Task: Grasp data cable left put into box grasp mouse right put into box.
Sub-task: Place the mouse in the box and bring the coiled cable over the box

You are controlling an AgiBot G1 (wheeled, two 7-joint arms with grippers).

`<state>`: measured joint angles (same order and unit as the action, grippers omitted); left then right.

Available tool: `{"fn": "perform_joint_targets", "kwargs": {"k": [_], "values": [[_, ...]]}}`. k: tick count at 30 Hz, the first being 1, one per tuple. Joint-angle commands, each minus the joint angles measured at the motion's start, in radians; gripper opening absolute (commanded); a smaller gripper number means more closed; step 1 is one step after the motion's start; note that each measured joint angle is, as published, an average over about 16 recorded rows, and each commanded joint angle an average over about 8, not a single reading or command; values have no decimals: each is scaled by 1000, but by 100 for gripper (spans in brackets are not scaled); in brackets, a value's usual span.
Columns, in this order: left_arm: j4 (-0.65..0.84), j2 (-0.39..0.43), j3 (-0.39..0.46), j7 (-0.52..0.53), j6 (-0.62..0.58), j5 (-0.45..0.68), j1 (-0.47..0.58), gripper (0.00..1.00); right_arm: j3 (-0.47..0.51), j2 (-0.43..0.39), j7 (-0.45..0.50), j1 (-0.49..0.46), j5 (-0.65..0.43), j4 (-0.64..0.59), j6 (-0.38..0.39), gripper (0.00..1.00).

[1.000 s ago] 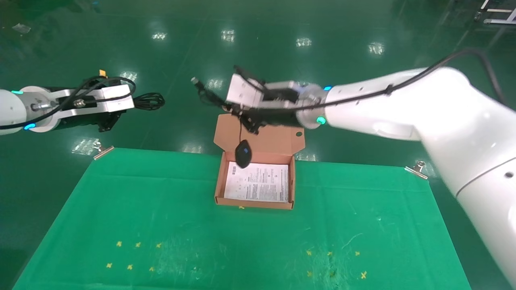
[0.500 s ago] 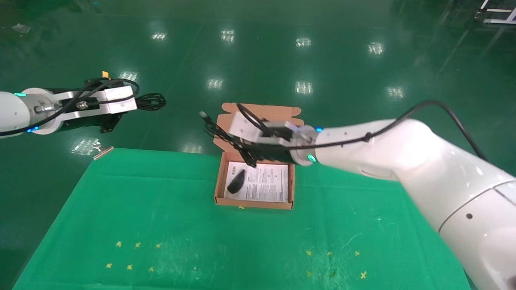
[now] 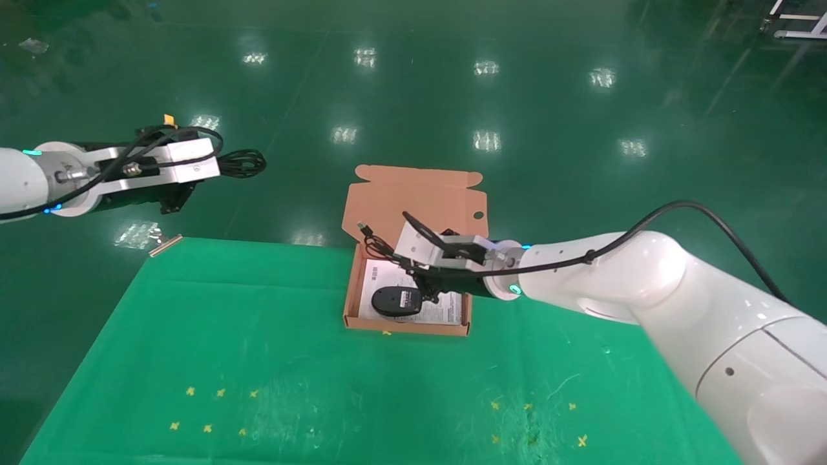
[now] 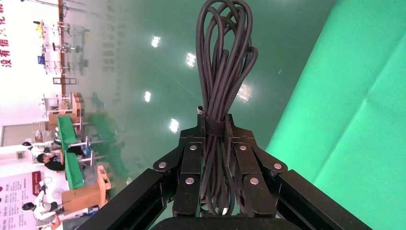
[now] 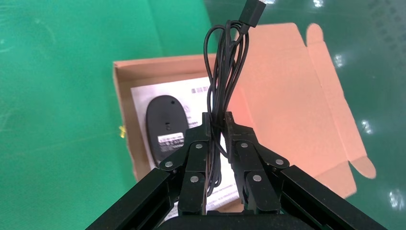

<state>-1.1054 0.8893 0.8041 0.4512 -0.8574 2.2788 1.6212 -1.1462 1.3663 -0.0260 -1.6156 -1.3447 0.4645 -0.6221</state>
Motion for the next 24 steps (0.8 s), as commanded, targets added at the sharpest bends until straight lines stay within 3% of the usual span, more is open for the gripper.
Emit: {"fn": "perform_joint_targets", "kwargs": {"k": [1, 2, 8, 10, 24], "values": [[-1, 0, 0, 1, 0, 1, 0, 0, -17, 2, -8, 7, 7, 1, 5, 2], [-1, 0, 0, 1, 0, 1, 0, 0, -25, 2, -11, 8, 11, 2, 9, 8], [-2, 0, 0, 2, -1, 2, -1, 0, -60, 3, -25, 8, 30, 8, 22, 83], [-3, -1, 0, 2, -1, 2, -1, 0, -65, 0, -29, 8, 34, 12, 23, 100], [14, 45, 4, -29, 48, -60, -42, 0, -71, -96, 9, -26, 43, 126, 19, 100]]}}
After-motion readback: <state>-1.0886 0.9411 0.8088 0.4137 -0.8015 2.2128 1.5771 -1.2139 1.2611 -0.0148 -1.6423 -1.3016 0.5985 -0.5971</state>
